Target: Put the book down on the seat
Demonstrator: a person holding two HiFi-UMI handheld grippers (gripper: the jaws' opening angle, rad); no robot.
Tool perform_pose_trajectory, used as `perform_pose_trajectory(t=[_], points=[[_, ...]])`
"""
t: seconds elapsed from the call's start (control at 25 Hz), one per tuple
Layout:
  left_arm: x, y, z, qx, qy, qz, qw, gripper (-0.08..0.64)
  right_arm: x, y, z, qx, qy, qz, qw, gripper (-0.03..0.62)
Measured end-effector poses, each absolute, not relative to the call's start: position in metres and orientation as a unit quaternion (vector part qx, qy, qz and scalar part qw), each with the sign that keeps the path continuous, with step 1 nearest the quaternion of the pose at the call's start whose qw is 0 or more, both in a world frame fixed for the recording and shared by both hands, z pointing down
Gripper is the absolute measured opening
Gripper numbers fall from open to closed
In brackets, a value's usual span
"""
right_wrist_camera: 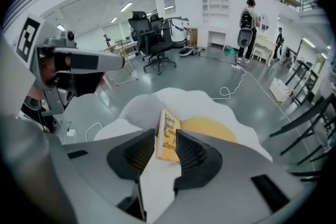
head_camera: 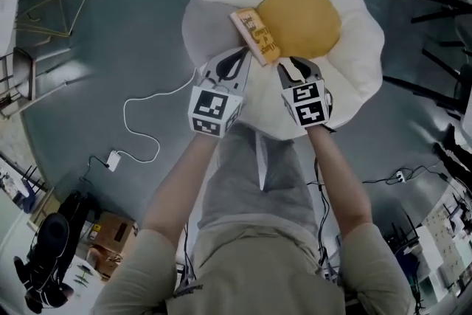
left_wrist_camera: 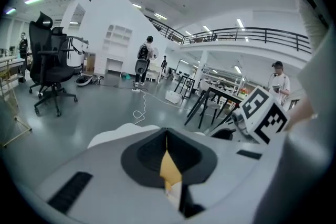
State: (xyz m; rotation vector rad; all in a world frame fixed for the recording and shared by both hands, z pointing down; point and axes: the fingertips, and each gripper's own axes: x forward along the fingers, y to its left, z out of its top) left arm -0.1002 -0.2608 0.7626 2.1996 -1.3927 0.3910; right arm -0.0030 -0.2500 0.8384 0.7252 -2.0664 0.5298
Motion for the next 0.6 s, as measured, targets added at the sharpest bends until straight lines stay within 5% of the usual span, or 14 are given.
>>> perform_pose_trajectory(t=[0.6], points=[[-0.051, -0.235, 0.498, 0.853, -0.49, 0.079, 0.162, 0.011, 0.068, -0.247, 0.53, 0.423, -0.851, 0.128, 0.282, 0.071]])
